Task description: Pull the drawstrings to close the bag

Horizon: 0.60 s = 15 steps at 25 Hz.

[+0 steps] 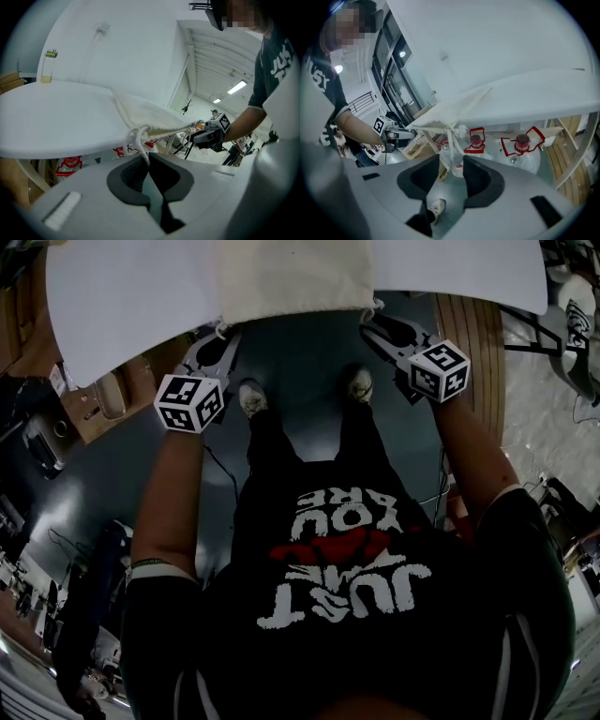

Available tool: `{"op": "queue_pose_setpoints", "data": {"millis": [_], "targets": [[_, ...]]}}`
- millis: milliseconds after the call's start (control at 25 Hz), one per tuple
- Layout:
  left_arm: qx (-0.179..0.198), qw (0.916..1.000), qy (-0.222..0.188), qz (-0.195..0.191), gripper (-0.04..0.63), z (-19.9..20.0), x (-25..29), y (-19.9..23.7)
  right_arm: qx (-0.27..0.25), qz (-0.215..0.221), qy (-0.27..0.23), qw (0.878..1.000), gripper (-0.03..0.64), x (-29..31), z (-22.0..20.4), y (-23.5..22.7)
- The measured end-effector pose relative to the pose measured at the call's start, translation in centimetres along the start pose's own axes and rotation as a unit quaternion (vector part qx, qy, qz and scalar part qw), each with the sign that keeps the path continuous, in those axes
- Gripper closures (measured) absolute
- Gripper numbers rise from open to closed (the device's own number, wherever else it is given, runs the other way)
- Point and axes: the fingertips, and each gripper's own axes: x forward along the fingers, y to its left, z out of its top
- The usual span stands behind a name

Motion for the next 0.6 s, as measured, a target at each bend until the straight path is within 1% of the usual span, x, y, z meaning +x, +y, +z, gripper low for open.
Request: {"op": "queue_pose_setpoints", "data": {"millis": [280, 440, 520, 560, 600], "targets": [[-0.005, 0.9999, -0.009, -0.007, 0.581, 0.6, 0.0, -0.3, 0.056, 0.051, -0.056, 0.996, 0.489, 0.9, 2.0, 1.6], [-0.013, 0.9998, -0.014, -0.007, 0.581, 0.7, -0.2, -0.1, 0.082, 0.068, -0.074, 0.992, 0.489, 2.0, 2.9, 2.1], [-0.019, 0.9996, -0.018, -0.002, 0.581, 0.8, -0.3, 0.0, 0.096, 0.066, -0.082, 0.99, 0.489, 2.4, 3.1, 1.9], [-0.021, 0.9996, -0.02, 0.003, 0.581, 0.8, -0.4, 0.1, 0.102, 0.057, -0.087, 0.989, 0.491, 2.5, 3.3, 1.7], [-0.023, 0.9995, -0.021, 0.01, 0.581, 0.8, -0.5, 0.2, 0.106, 0.043, -0.09, 0.989, 0.507, 2.5, 3.4, 1.3]]}}
